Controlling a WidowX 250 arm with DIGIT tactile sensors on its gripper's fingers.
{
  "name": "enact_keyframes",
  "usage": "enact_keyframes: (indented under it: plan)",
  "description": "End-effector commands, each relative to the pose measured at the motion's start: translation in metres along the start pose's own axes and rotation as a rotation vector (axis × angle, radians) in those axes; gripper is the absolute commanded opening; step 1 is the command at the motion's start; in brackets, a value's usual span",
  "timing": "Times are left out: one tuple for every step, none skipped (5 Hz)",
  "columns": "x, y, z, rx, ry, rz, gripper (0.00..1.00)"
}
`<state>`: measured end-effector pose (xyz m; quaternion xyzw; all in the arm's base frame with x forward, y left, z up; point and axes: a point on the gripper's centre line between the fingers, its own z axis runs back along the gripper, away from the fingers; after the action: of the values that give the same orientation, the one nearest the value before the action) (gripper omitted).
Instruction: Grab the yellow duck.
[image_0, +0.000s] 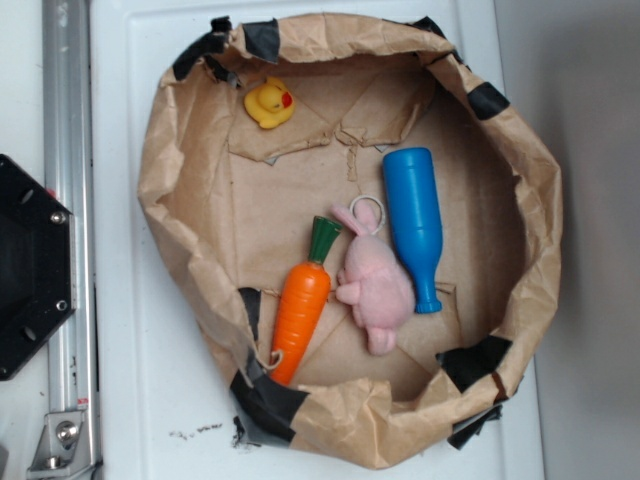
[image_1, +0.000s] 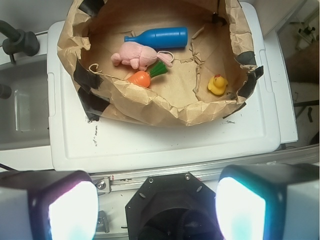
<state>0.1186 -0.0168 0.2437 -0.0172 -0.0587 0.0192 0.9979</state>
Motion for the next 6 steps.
enact_keyframes:
  plan:
    - [0.000, 0.000, 0.000, 0.000, 0.000, 0.000, 1.00]
    - [0.049, 0.011, -0.015, 0.016, -0.030, -0.092, 1.00]
    - [0.098, 0.018, -0.035, 0.032, -0.069, -0.189, 1.00]
    - [0.124, 0.012, -0.065, 0.071, -0.092, -0.397, 1.00]
    - [0.132, 0.012, -0.106, 0.101, -0.016, -0.582, 1.00]
    - [0.126, 0.030, -0.139, 0.100, 0.056, -0.685, 1.00]
